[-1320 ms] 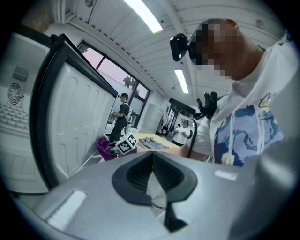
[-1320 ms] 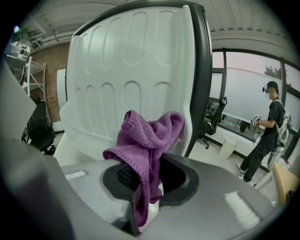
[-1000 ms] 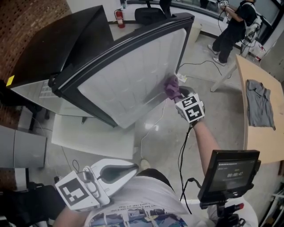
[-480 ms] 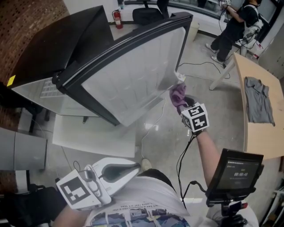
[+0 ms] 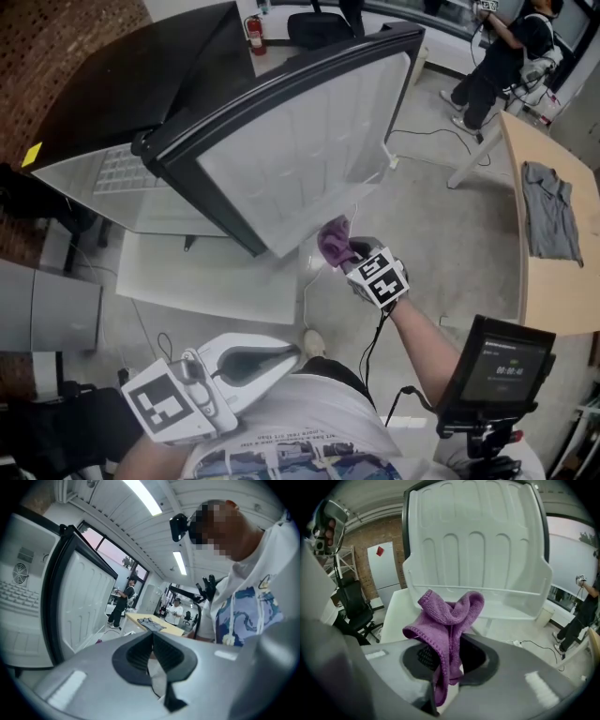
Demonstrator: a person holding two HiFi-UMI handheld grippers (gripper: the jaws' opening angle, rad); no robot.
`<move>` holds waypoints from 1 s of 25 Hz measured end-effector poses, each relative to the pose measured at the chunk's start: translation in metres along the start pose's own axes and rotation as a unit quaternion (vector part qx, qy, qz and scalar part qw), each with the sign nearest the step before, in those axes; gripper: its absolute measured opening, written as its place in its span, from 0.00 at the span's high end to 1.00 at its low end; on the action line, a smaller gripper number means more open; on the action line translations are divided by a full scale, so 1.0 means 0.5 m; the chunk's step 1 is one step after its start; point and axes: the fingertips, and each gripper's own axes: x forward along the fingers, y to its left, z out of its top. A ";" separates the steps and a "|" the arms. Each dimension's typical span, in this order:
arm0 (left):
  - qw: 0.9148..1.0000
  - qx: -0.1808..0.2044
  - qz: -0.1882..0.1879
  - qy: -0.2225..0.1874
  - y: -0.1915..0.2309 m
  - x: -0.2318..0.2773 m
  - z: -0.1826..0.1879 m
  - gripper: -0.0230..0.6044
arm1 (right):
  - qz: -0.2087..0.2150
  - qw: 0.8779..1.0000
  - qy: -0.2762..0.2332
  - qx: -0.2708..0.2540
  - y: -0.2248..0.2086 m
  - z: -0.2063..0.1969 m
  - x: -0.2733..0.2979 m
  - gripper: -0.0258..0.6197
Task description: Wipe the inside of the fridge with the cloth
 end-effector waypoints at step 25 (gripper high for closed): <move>0.998 -0.014 0.053 -0.011 0.044 -0.038 0.003 0.95 | 0.194 0.979 0.037 -0.057 0.070 0.063 0.088 0.84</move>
